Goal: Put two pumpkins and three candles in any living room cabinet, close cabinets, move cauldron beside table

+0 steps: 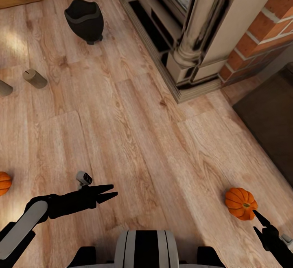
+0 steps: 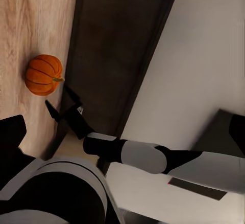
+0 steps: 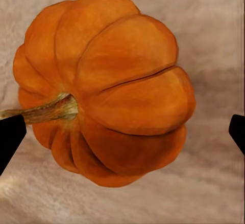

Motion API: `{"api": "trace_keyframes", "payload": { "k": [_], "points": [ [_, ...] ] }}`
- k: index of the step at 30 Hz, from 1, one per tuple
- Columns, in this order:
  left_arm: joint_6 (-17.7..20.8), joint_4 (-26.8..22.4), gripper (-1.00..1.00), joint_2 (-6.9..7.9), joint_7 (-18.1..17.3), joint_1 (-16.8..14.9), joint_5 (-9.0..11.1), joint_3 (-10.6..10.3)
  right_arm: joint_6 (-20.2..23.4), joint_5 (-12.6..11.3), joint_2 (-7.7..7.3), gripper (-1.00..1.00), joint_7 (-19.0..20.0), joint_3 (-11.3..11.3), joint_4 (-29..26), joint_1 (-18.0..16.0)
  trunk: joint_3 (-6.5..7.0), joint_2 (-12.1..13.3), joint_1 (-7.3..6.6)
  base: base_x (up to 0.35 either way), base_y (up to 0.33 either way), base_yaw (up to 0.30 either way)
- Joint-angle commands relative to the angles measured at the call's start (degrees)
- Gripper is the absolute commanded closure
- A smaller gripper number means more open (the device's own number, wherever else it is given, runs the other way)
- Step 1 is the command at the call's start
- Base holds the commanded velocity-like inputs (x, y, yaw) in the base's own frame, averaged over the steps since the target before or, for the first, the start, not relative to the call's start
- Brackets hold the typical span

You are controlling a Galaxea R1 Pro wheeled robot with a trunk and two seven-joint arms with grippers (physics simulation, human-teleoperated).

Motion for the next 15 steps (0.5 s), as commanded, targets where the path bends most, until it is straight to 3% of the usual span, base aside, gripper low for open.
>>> {"api": "trace_keyframes", "payload": {
  "k": [1,15],
  "points": [
    [0.2,0.0,-1.00,0.04,-0.2,0.0,0.0,-0.1,0.5,0.1,-0.01,-1.00,0.1,-0.5,0.0,0.0,-0.26,0.0,0.01,0.000,0.000,0.000],
    [0.2,0.0,-1.00,0.04,-0.2,0.0,0.0,-0.1,-0.3,0.2,-0.05,-1.00,0.3,-0.4,0.0,0.0,-3.36,-0.2,0.38,0.000,0.000,0.000]
  ]
}}
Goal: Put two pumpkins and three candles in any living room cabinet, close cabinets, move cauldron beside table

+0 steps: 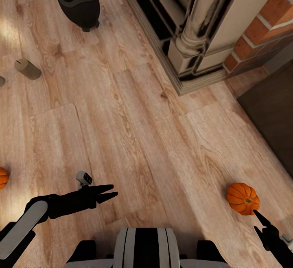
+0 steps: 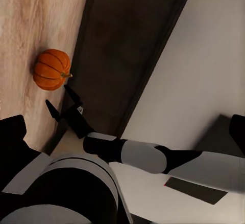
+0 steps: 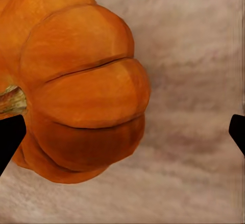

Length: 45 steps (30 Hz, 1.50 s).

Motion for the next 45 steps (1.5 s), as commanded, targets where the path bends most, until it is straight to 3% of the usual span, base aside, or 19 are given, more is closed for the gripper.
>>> {"api": "trace_keyframes", "payload": {
  "k": [1,4,45],
  "points": [
    [0.2,0.0,-1.00,0.04,-0.2,0.0,0.0,-0.1,0.5,0.1,-0.01,-1.00,0.4,-0.5,0.0,0.0,-0.25,0.0,0.02,0.000,0.000,0.000],
    [0.2,0.0,-1.00,0.04,-0.2,0.0,0.0,-0.2,0.5,0.1,-0.01,-1.00,0.9,-0.4,0.0,0.0,-0.92,-0.1,0.09,0.000,0.000,0.000],
    [0.2,-0.1,-1.00,0.12,-0.2,0.0,0.0,0.1,0.0,0.4,0.07,-1.00,0.8,0.0,0.0,0.0,-0.92,-0.1,0.09,0.046,0.000,0.000]
  ]
}}
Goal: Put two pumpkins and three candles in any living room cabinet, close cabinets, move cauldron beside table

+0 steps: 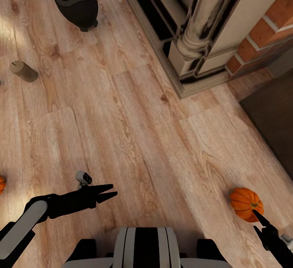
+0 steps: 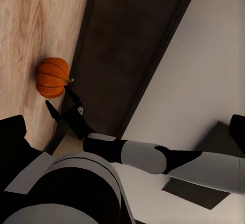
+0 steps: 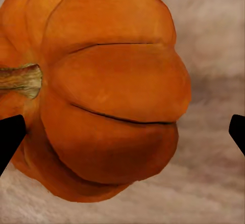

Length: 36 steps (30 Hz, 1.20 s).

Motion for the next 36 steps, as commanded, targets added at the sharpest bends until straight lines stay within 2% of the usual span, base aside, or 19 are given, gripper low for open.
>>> {"api": "trace_keyframes", "payload": {
  "k": [1,6,13,16,36],
  "points": [
    [0.1,0.0,-1.00,0.04,-0.2,0.0,0.0,0.0,0.6,0.1,-0.01,-1.00,0.1,-0.4,0.0,0.0,-0.02,0.0,-0.01,0.002,0.000,0.000],
    [0.1,0.0,-1.00,0.04,-0.3,0.0,0.0,0.0,0.6,0.1,-0.01,-1.00,0.1,-0.4,0.0,0.0,-1.13,-0.1,0.12,0.000,0.000,0.000],
    [0.1,0.0,-1.00,0.04,-0.3,0.0,0.0,0.0,0.6,0.1,0.01,-1.00,0.1,-0.4,0.0,0.0,-1.13,-0.1,0.12,0.000,0.000,0.000],
    [0.1,0.0,-1.00,0.04,-0.3,0.0,0.0,0.0,0.6,0.1,0.01,-1.00,0.1,-0.4,0.0,0.0,-1.80,-0.1,0.20,0.000,0.000,0.000],
    [0.1,0.1,-1.00,0.04,-0.3,0.0,0.0,0.1,0.5,0.1,0.08,-1.00,0.1,-0.3,0.0,0.0,-1.80,-0.1,0.20,0.000,0.000,0.000]
  ]
}}
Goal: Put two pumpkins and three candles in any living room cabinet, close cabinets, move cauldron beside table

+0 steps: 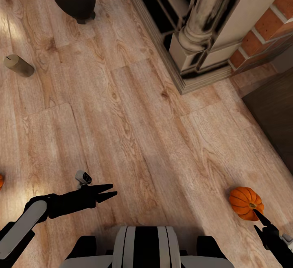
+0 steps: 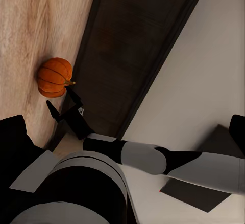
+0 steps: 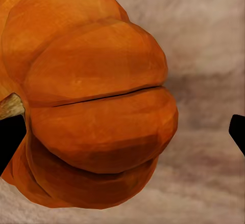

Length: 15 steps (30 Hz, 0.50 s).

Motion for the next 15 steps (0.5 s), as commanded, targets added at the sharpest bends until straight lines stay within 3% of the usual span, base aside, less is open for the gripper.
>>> {"api": "trace_keyframes", "payload": {
  "k": [1,15],
  "points": [
    [0.2,0.0,-1.00,0.03,-0.2,-0.1,0.0,-0.1,0.4,0.3,-0.01,-1.00,0.0,0.8,0.1,0.0,-0.02,0.0,0.00,0.006,0.000,0.000],
    [0.2,0.1,-1.00,0.03,-0.2,0.0,0.0,-0.1,-0.4,0.4,-0.01,-1.00,0.1,0.9,0.1,0.0,-0.02,0.0,0.00,0.062,0.036,0.000]
  ]
}}
